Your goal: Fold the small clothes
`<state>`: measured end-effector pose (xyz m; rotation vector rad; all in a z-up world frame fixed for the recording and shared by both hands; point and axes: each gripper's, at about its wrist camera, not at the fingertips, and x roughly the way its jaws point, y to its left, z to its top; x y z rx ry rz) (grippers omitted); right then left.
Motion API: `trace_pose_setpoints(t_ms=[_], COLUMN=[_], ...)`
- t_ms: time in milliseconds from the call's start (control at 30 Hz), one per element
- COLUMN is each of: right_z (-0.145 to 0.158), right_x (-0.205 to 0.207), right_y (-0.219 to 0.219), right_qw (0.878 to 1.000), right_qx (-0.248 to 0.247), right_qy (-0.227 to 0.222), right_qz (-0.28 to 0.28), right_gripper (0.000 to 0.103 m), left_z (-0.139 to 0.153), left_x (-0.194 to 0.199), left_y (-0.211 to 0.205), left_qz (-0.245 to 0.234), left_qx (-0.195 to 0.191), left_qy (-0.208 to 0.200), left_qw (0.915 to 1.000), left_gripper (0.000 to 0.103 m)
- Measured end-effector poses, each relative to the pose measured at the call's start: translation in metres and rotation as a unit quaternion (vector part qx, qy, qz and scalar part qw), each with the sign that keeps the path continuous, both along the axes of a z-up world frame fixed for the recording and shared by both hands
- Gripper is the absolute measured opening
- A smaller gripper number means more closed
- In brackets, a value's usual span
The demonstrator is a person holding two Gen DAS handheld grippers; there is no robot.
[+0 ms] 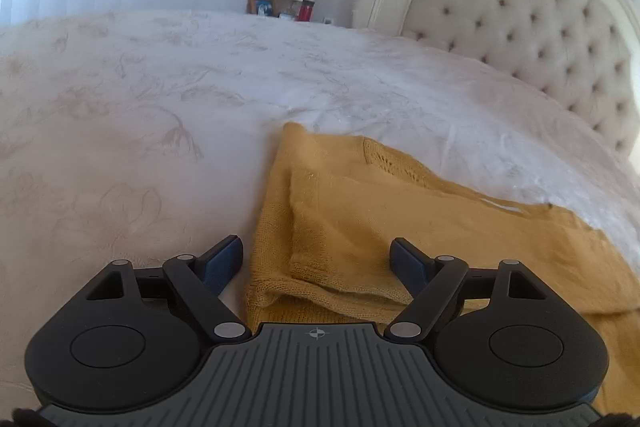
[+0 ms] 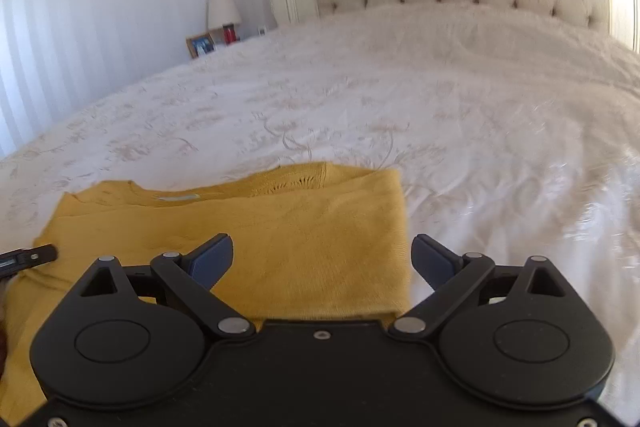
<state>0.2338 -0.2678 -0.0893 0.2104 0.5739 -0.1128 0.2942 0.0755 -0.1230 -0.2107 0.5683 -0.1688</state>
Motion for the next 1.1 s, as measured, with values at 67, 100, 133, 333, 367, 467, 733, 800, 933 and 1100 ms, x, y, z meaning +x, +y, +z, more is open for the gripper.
trace_pose_setpoints(t_ms=[67,100,133,333,367,467,733,800,933,1100], right_z=[-0.012,-0.019,-0.026,-0.025,-0.020,-0.009,-0.041,-0.047,-0.047,-0.047], right_x=[0.014,0.018,0.020,0.004,0.003,0.009,0.043,0.034,0.030,0.030], right_y=[-0.004,-0.007,-0.012,-0.035,-0.034,-0.024,-0.012,-0.017,-0.016,-0.020], right_qw=[1.000,0.999,0.997,0.988,0.989,0.994,0.995,0.994,0.994,0.994], right_qx=[-0.006,-0.013,-0.023,-0.035,-0.036,-0.019,0.002,0.016,0.014,0.023], right_qy=[0.027,0.044,0.063,0.076,0.061,0.020,0.050,0.033,0.023,0.019], right_qz=[-0.010,-0.019,-0.031,-0.129,-0.133,-0.102,-0.088,-0.104,-0.108,-0.107], right_gripper=[0.096,0.096,0.096,0.096,0.096,0.096,0.096,0.096,0.096,0.096], left_z=[0.001,0.001,0.001,0.000,0.000,0.000,-0.001,-0.001,0.002,0.007], left_x=[0.000,0.000,0.001,0.000,0.001,0.000,0.001,0.001,0.000,-0.005], left_y=[0.002,0.001,0.000,-0.002,-0.003,-0.006,-0.006,-0.006,-0.006,0.008], left_qz=[0.000,-0.001,-0.001,0.000,0.001,0.002,0.002,0.002,0.009,0.095], left_qx=[-0.004,-0.001,0.001,0.010,0.012,0.023,0.024,0.025,0.034,0.051], left_qy=[-0.001,0.000,0.001,0.002,0.002,0.003,0.003,0.003,0.004,0.016], left_qw=[1.0000,1.0000,1.0000,0.9999,0.9999,0.9997,0.9997,0.9997,0.9994,0.9940], left_gripper=[0.080,0.080,0.080,0.080,0.080,0.080,0.080,0.080,0.080,0.080])
